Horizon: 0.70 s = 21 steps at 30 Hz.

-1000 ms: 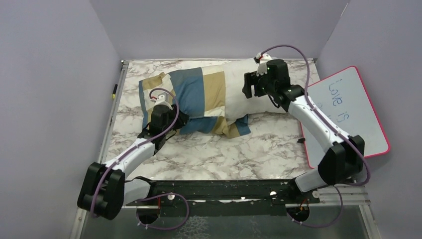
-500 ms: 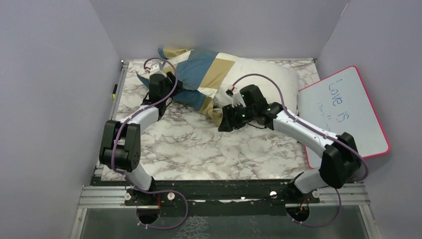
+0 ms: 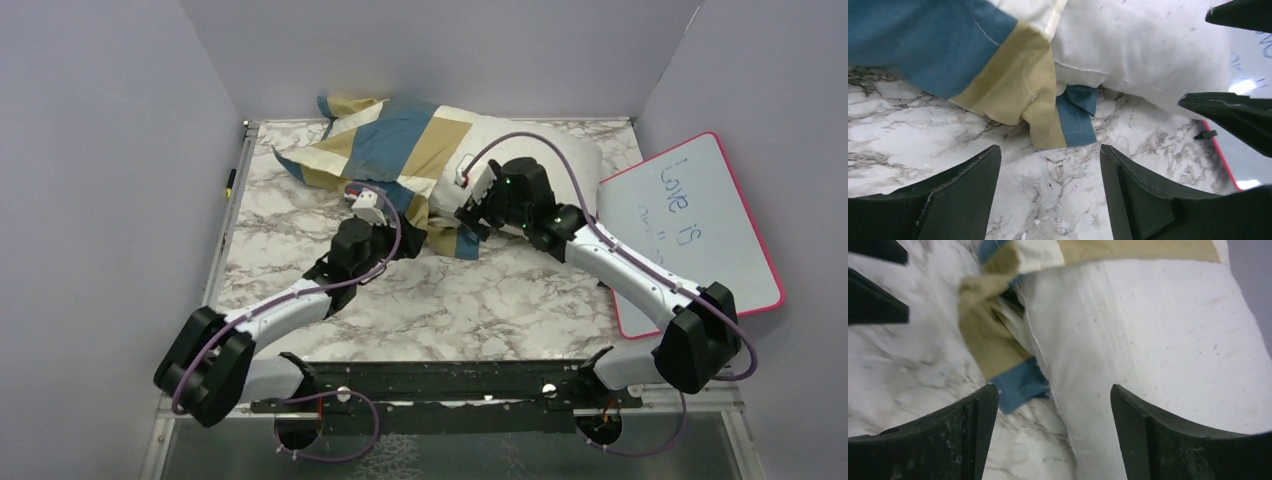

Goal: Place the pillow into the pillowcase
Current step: Stuff the pillow into the pillowcase.

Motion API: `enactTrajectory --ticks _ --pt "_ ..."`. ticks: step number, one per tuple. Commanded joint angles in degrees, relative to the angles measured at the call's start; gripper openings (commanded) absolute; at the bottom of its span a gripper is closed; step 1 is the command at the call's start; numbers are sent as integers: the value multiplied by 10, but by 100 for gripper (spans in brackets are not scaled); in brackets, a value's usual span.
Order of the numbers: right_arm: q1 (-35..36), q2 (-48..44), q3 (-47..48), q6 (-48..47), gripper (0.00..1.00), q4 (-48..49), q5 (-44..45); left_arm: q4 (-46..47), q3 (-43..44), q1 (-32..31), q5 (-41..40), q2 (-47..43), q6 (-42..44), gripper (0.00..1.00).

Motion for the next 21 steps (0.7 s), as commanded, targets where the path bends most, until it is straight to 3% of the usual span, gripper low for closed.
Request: enactTrajectory --ticks 1,4,6,8,9,11,13,15,18,21 --pt "-1 29 -73 -248 87 130 113 157 -6 -28 -59 114 -8 75" --pt "-18 87 -63 -272 86 164 107 182 43 -42 -75 219 -4 75" --pt "-33 124 -55 -260 80 202 98 189 71 -52 -113 277 2 75" --pt "-43 163 -33 -232 55 214 97 199 93 -53 -145 325 4 73" --pt "-43 178 -21 -210 31 214 94 206 102 -54 -152 347 15 70" --pt "-44 197 0 -169 4 219 75 218 115 -54 -153 364 39 51" --pt "-44 206 42 -85 0 180 34 234 112 -60 -140 348 70 19" --pt "-43 213 93 24 0 142 -14 242 102 -78 -150 320 109 0" --pt "-43 217 142 178 0 133 -59 243 96 -93 -137 296 124 0" --pt "-43 207 143 305 0 190 -89 244 89 -126 -131 307 119 0"
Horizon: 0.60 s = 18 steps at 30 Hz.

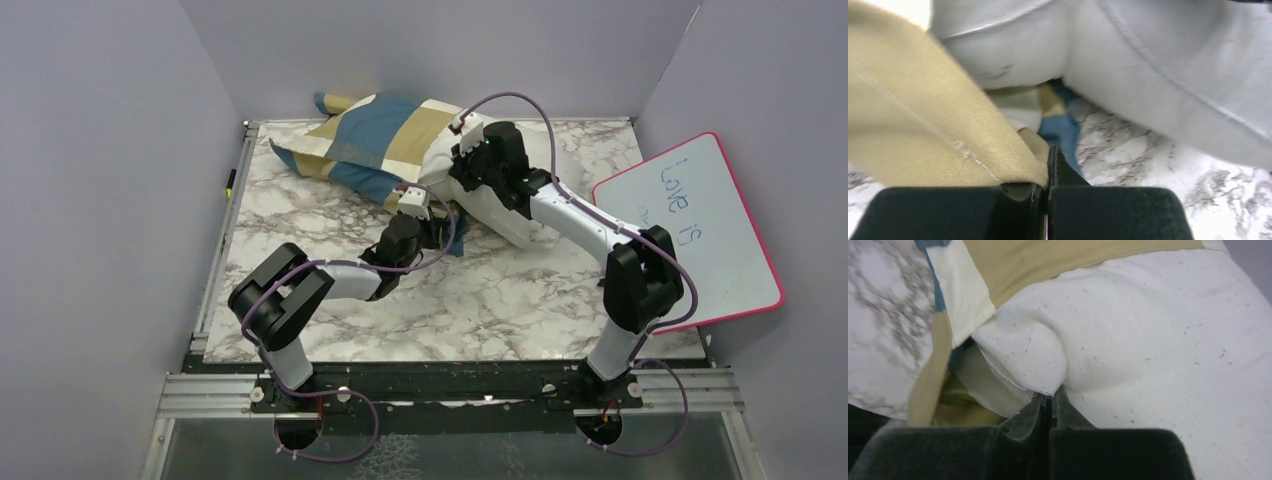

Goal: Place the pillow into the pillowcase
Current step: Stuff the pillow into the pillowcase.

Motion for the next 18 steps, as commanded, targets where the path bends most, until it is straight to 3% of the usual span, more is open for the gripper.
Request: enactTrajectory --ticks 1,6,11,14,18 --pt "4 -15 24 255 0 92 -91 38 -17 -48 -4 -4 18 0" --pt "5 -25 -12 343 0 145 -45 72 -48 -77 6 10 6 0" --pt "0 -37 -32 413 0 150 -23 72 -65 -80 -3 -80 43 0" --pt "-3 -45 5 482 0 93 -65 50 -54 -80 -6 -167 81 0" --pt "-3 -86 31 624 0 48 -175 -47 13 -79 32 -274 135 0"
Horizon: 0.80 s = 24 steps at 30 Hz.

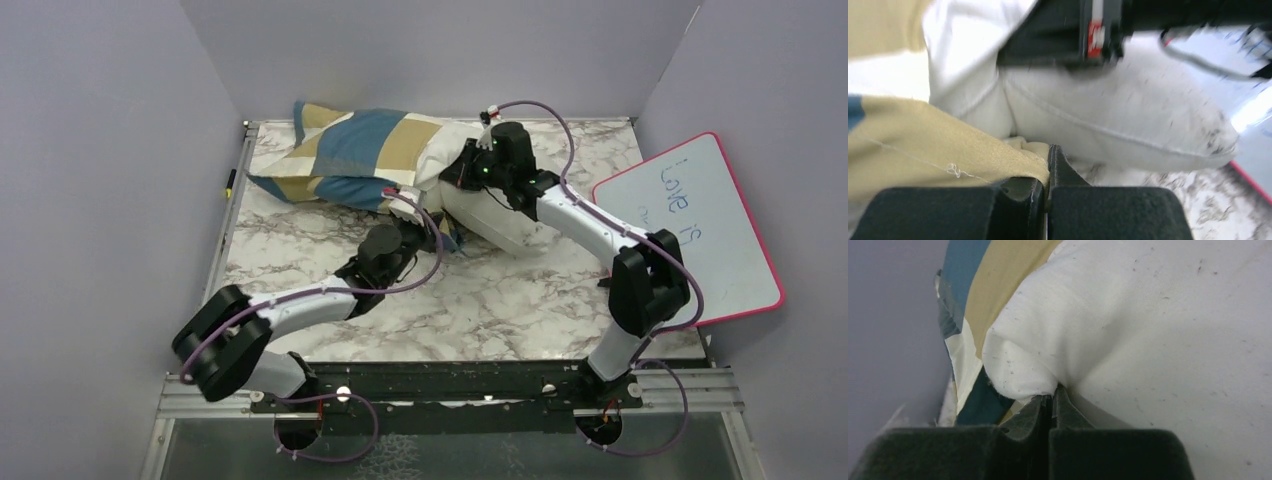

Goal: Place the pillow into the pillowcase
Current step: Stuff the pillow into the pillowcase.

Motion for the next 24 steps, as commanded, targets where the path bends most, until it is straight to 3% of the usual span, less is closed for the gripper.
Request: enactTrajectory --ticks 1,4,7,11,15,21,24 --pt "7 -89 33 229 0 39 -152 -78 98 -12 67 -125 77 0" --pt "14 -146 -23 365 0 124 -204 -163 181 -12 96 -166 94 0" --pt "20 -176 -41 400 0 121 -175 -229 259 -7 111 -160 107 0" --pt "11 -182 -91 436 0 109 -107 -295 328 38 157 -91 95 0" --pt "-4 -138 -163 477 0 173 -106 -280 351 100 259 4 38 0" --pt "-72 -35 -193 438 0 183 -46 -318 479 130 352 175 37 0" --pt "-127 -15 -203 398 0 167 -21 -390 576 127 381 223 56 8"
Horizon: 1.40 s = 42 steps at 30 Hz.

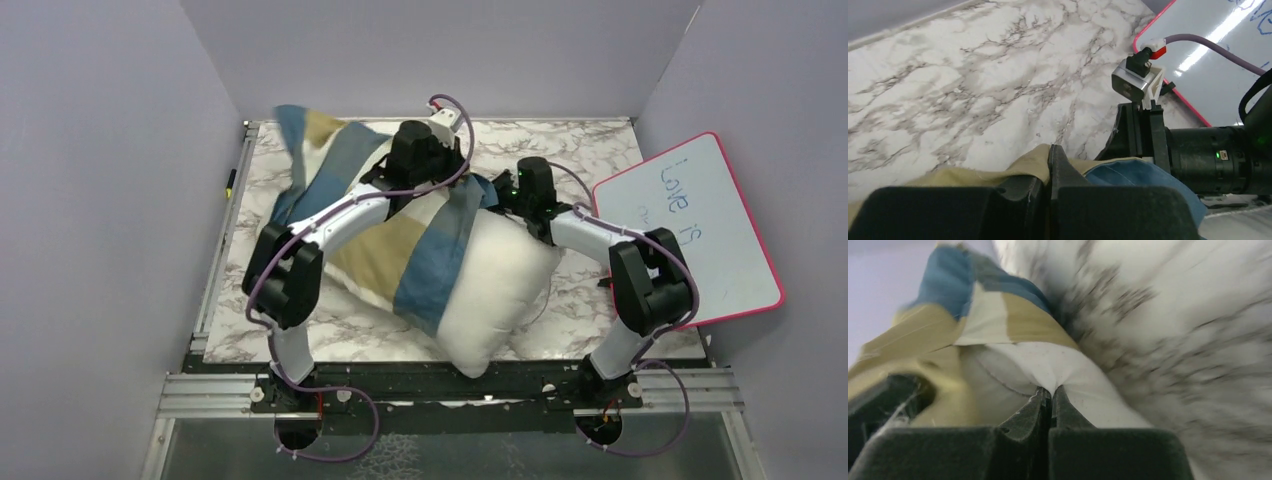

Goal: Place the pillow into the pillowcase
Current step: Stuff the pillow into the pillowcase.

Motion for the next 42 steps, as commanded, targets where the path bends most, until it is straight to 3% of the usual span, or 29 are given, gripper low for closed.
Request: enactTrajectory --ticks 1,6,9,11,15,18,24,30,33,42 --pt "-76 15 -16 -38 0 14 75 -63 148 -13 104 34 25 11" --pt "-131 0 -95 -26 0 68 74 -125 155 -30 74 18 93 44" --pt "-143 24 -97 -46 3 96 20 -153 122 -41 35 -5 148 59" --pt "-146 45 -72 -93 20 87 -31 -173 83 -51 -7 -20 193 64" --pt "-147 41 13 -227 62 -68 -45 -179 31 -57 -55 -34 226 70" --pt "-149 3 43 -301 73 -171 -2 -178 18 -66 -55 -32 248 75" --pt "-153 -65 86 -388 78 -314 81 -202 27 -86 7 -27 264 78" --pt "-154 -129 157 -410 80 -448 157 -215 31 -107 43 -75 234 78" --pt "-154 -167 167 -405 80 -511 100 -214 27 -116 37 -98 224 79" --pt "-153 -374 12 -391 73 -531 -42 -199 -19 -144 24 -126 214 79"
